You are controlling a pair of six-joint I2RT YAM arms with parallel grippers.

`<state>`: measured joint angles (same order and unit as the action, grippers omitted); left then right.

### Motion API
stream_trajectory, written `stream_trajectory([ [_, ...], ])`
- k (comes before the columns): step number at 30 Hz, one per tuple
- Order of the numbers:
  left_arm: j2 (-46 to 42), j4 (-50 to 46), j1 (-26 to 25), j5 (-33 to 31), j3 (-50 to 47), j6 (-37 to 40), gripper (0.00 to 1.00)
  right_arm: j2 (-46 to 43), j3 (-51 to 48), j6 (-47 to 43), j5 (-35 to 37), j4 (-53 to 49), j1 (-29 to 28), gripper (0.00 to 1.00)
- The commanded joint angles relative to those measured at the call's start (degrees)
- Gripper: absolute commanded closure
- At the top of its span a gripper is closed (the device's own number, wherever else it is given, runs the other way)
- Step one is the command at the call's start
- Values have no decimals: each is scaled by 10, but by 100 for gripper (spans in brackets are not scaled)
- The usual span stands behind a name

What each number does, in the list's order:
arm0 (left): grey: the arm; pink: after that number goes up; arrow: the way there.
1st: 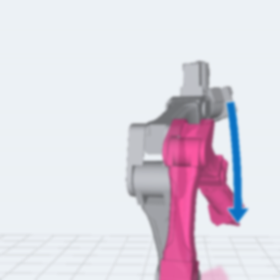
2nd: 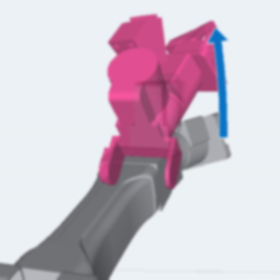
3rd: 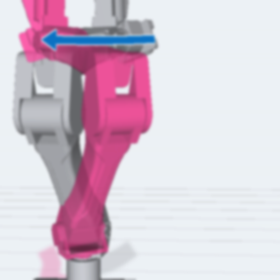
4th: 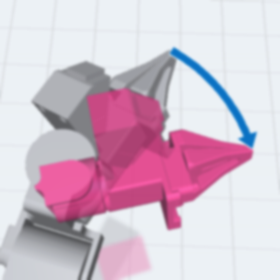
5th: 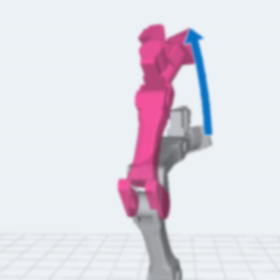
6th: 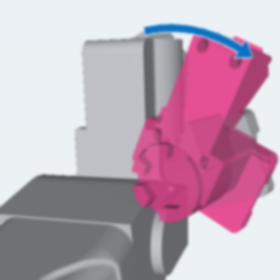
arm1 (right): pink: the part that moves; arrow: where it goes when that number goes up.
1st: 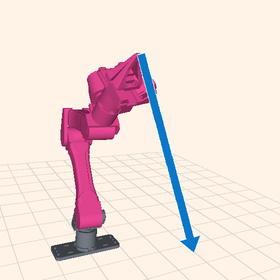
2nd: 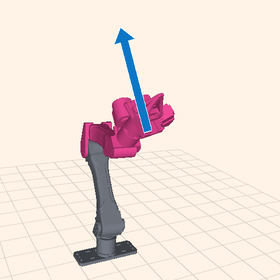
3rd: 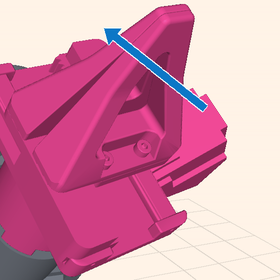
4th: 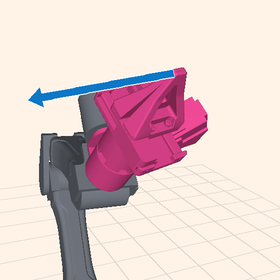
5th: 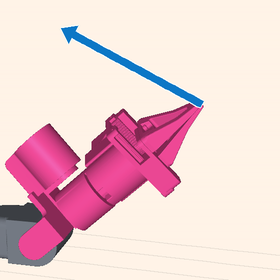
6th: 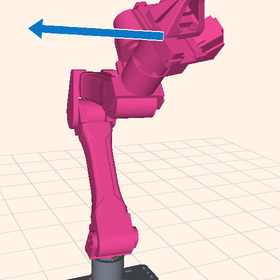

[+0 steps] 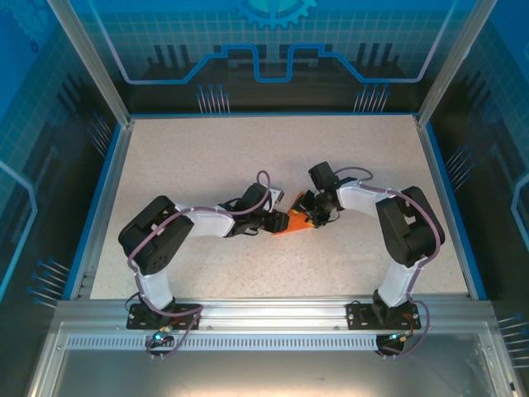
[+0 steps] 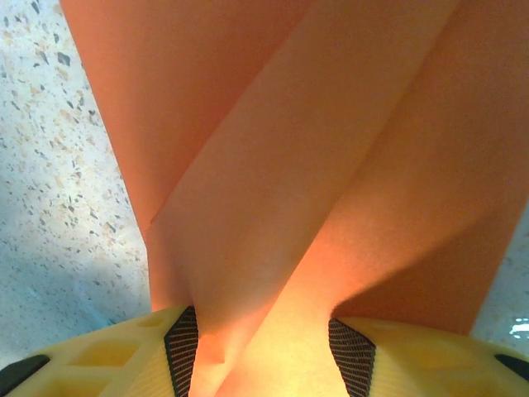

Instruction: Fold a paper plane with a square sheet of paper (pick it up from the middle)

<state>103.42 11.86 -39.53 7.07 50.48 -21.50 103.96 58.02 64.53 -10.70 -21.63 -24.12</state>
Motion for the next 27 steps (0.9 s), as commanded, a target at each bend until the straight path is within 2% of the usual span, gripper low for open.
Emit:
stream_trajectory([
  [1, -43, -3, 5, 0, -3, -44, 51, 77, -37, 1, 123, -112, 0, 47],
  [7, -46, 41, 21, 64, -19, -94, 56, 88, -23, 1, 129, -124, -1, 46],
  [14, -21, 80, 44, 109, -28, -149, 67, 110, -4, -3, 131, -137, -5, 44],
  [19, -2, 90, 45, 147, -15, -152, 73, 127, 6, 2, 136, -154, -4, 42],
  [23, 26, 145, 45, 202, -15, -174, 78, 133, 7, 8, 133, -152, -6, 42],
  [27, 46, 143, 45, 208, -7, -175, 80, 133, 9, 9, 133, -151, -6, 42],
])
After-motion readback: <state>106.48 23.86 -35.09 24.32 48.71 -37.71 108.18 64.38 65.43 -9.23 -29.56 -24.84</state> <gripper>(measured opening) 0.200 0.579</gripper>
